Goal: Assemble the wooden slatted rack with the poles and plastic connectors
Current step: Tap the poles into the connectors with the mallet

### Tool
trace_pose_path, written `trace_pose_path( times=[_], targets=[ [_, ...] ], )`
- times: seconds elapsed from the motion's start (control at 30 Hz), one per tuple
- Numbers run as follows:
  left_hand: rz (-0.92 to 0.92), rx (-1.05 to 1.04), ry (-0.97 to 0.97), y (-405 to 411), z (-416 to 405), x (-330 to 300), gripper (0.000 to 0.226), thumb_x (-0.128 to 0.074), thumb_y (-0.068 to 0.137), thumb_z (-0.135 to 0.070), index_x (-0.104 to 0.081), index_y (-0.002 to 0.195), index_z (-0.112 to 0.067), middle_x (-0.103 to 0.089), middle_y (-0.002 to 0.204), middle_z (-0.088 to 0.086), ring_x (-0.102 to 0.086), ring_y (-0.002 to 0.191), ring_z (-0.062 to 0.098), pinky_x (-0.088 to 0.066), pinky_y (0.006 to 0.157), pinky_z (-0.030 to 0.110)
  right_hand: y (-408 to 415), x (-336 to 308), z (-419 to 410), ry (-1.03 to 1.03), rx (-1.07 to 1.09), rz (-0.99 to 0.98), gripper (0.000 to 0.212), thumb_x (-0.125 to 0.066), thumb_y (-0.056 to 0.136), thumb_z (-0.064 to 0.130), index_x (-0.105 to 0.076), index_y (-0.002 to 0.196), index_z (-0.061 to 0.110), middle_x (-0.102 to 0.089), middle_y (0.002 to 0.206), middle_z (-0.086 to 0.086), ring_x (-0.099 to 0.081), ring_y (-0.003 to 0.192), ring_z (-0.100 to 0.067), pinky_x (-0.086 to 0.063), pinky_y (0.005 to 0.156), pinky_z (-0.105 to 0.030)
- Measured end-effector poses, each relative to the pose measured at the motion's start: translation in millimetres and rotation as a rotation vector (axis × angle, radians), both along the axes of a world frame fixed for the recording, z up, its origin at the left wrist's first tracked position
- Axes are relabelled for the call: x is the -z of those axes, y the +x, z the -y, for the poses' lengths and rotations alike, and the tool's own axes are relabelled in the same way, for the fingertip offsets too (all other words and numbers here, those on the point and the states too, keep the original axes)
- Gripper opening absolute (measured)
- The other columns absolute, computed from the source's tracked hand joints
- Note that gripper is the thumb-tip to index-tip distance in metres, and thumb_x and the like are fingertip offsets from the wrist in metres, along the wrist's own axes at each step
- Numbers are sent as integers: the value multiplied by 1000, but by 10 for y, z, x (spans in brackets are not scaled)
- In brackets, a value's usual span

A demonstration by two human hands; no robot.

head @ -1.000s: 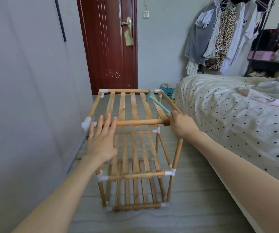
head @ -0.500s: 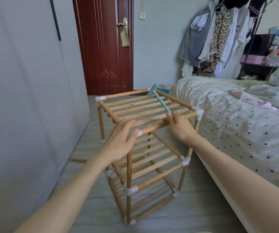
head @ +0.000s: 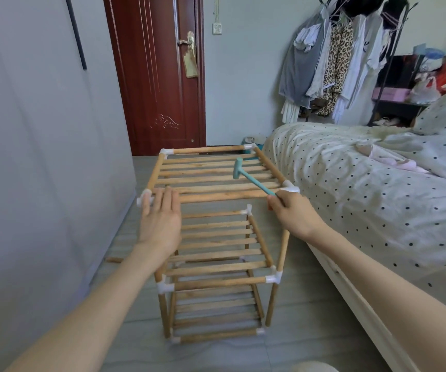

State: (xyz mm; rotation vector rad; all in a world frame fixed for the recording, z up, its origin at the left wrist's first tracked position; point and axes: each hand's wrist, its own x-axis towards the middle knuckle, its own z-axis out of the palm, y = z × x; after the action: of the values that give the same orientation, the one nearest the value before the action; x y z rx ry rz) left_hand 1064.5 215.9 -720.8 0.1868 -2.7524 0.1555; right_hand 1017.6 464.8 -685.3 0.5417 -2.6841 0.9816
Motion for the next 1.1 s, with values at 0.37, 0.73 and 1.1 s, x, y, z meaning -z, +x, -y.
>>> trace_pose_path(
  times=[0.37,0.73,1.1],
  targets=[
    [18,123,93,-186,-299,108,88,-53,87,-14,7,149,-31,12,158,-7,11,145,20,11,109,62,59,-383,-736,-250,459,-341,31,-34,101,24,-55,98,1,-55,78,-9,-51,70,-30,-38,62,-36],
    [27,127,93,-137,-347,109,87,-53,85,-18,3,150,-30,9,158,-8,9,145,18,8,111,62,192,62,-765,82,364,193,26,-33,101,20,-53,97,4,-56,77,-9,-51,66,-25,-40,60,-32],
    [20,143,98,-98,-306,138,86,-53,84,-19,2,150,-30,8,158,-8,9,145,18,7,112,61,54,-56,-703,-145,374,105,36,-33,102,22,-55,85,-1,-54,76,-11,-53,70,-29,-40,61,-31]
  ],
)
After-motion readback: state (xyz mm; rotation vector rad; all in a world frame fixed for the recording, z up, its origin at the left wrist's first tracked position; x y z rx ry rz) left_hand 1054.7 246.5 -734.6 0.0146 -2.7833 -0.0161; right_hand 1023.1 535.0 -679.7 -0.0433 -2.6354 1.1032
